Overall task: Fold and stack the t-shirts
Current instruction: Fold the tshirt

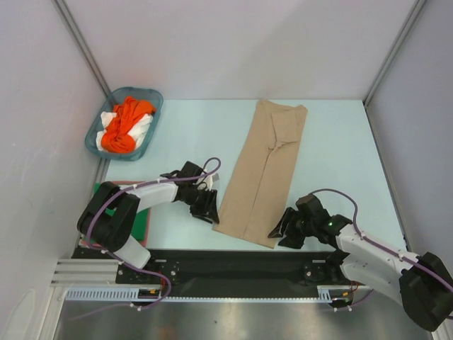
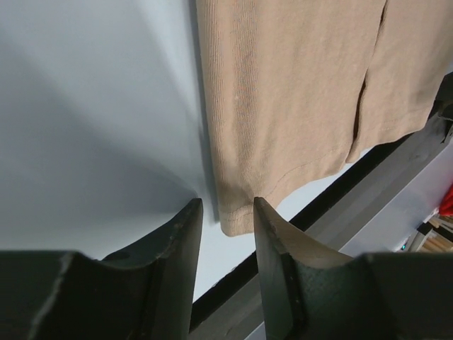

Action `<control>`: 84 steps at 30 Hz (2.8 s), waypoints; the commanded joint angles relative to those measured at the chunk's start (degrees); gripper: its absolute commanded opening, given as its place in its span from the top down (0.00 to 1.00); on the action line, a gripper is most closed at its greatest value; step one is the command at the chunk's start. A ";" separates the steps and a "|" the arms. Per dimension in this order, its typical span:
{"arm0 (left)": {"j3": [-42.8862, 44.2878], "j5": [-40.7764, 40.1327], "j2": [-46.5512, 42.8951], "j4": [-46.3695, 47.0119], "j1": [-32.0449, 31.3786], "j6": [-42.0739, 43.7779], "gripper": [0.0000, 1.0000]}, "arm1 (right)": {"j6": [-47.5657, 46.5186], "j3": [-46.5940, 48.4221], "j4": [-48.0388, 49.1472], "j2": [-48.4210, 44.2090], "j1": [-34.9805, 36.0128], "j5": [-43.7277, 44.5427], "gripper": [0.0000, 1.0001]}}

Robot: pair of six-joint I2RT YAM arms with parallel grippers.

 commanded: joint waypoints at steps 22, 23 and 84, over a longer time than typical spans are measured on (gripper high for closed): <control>-3.87 3.97 0.25 3.75 -2.03 -3.73 1.00 | 4.39 -3.51 -0.84 -0.59 1.50 3.61 1.00; -4.31 4.41 -0.80 4.88 -2.73 -4.60 1.00 | 4.04 -2.98 -2.42 -1.46 1.50 5.09 1.00; 47.19 7.05 30.92 15.18 3.85 -34.05 1.00 | -38.50 71.20 -19.31 62.24 -40.60 -19.06 1.00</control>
